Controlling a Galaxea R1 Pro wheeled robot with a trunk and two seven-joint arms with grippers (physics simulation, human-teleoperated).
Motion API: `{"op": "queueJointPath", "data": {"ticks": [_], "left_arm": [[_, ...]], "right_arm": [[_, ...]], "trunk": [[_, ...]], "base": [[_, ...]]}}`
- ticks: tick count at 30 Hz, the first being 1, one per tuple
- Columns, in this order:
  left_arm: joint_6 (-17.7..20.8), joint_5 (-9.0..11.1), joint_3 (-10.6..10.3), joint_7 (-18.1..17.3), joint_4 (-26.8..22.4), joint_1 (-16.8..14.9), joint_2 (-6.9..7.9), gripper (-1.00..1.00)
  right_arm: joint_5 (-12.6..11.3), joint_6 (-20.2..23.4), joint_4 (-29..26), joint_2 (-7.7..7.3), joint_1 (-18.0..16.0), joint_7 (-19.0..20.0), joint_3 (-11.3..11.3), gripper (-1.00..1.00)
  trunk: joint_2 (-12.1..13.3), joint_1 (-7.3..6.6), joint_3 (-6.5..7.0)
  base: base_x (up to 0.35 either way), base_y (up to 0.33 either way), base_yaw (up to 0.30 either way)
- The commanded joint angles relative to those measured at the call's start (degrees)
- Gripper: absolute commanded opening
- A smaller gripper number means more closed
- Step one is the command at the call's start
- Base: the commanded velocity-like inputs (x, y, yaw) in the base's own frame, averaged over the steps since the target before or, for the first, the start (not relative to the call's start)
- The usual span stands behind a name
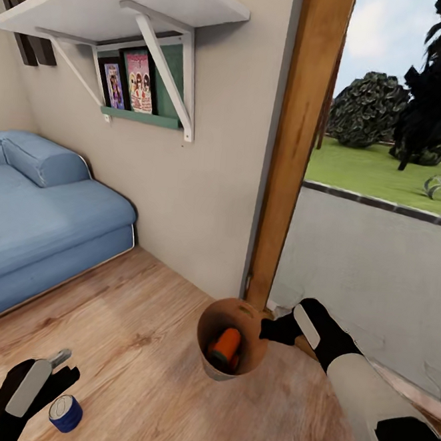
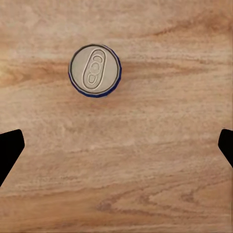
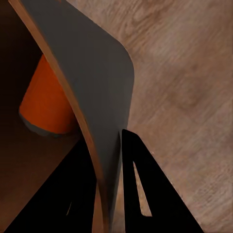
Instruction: Put the three can of soda from the living room inside the tash can in the kitchen.
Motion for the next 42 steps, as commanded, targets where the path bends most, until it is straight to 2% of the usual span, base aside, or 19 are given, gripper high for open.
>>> {"op": "queueJointPath", "data": {"ticks": [1,3,5,9,16,19,21,23,25,28,32,36,42], "left_arm": [[-0.2,0.0,-0.1,-0.4,0.2,0.0,0.1,1.0],[-0.5,0.0,-2.2,-1.6,0.5,-0.2,0.27,1.0],[-0.8,-0.1,-4.0,-2.2,0.8,-0.4,0.32,1.0],[-1.7,0.0,-5.2,-2.6,1.1,-0.5,0.36,1.0],[-2.0,-0.1,-5.5,-2.7,1.4,-1.0,0.48,1.0],[-2.0,-0.1,-5.5,-2.7,3.1,-2.8,1.35,1.0],[-2.3,-0.2,-5.5,-3.6,6.4,-4.8,1.99,1.0],[-3.0,-0.9,-5.6,-5.2,8.9,-6.5,2.67,1.0],[-3.7,-3.7,-5.5,-7.5,12.3,-8.7,3.47,1.0],[-4.6,-6.5,-5.4,-9.3,16.5,-11.5,4.13,1.0],[-5.2,-7.2,-5.4,-9.8,18.0,-13.4,5.42,1.0],[-5.3,-7.4,-5.4,-11.7,19.6,-14.1,6.89,1.0],[-6.7,-7.5,-5.5,-12.9,22.3,-14.6,7.25,1.0]], "right_arm": [[-2.6,0.0,0.0,0.57,0.0,0.3,-0.1,-1.0],[-2.7,0.0,0.0,2.2,0.0,0.2,-0.1,-1.0],[-2.7,0.0,-0.4,3.01,0.1,0.1,0.0,-1.0],[-2.8,0.0,-6.8,2.96,0.5,0.1,0.3,-1.0],[-2.9,0.0,-9.4,3.17,0.7,0.1,0.6,-1.0],[-2.9,0.0,-9.6,3.18,0.7,0.1,0.6,-1.0],[-2.9,0.0,-11.1,3.02,0.7,0.1,0.6,-1.0],[-2.9,0.0,-12.8,2.86,0.8,0.2,0.5,-1.0],[-2.9,0.0,-14.2,2.72,0.8,0.2,0.4,-1.0],[-3.0,0.0,-15.5,2.63,0.9,0.2,0.4,-1.0],[-3.0,0.0,-19.6,2.61,1.9,0.2,0.4,-1.0],[-3.2,0.0,-22.3,2.6,2.3,0.2,0.5,-1.0],[-3.3,0.0,-22.9,2.6,2.3,0.2,0.7,-1.0]], "trunk": [[0.0,0.01,-0.22],[-0.1,0.07,-0.66],[-0.1,0.12,-1.11],[-0.1,0.22,-1.99],[-0.2,0.4,-3.54],[-0.3,0.48,-4.21],[-0.3,0.53,-4.65],[-0.3,0.58,-5.09],[-0.3,0.63,-5.54],[-0.4,0.71,-6.2],[-0.4,0.81,-7.09],[-0.5,0.92,-7.97],[-0.6,1.07,-9.3]], "base": [[0.0,0.0,0.0],[0.0,0.0,0.0],[0.0,0.0,0.0],[0.0,0.0,0.0],[0.0,0.0,0.0],[0.0,0.0,0.0],[0.0,0.0,0.0],[0.0,0.0,0.0],[0.0,0.0,0.0],[0.0,0.0,0.0],[0.0,0.0,0.0],[0.0,0.0,0.0],[0.0,0.0,0.0]]}}
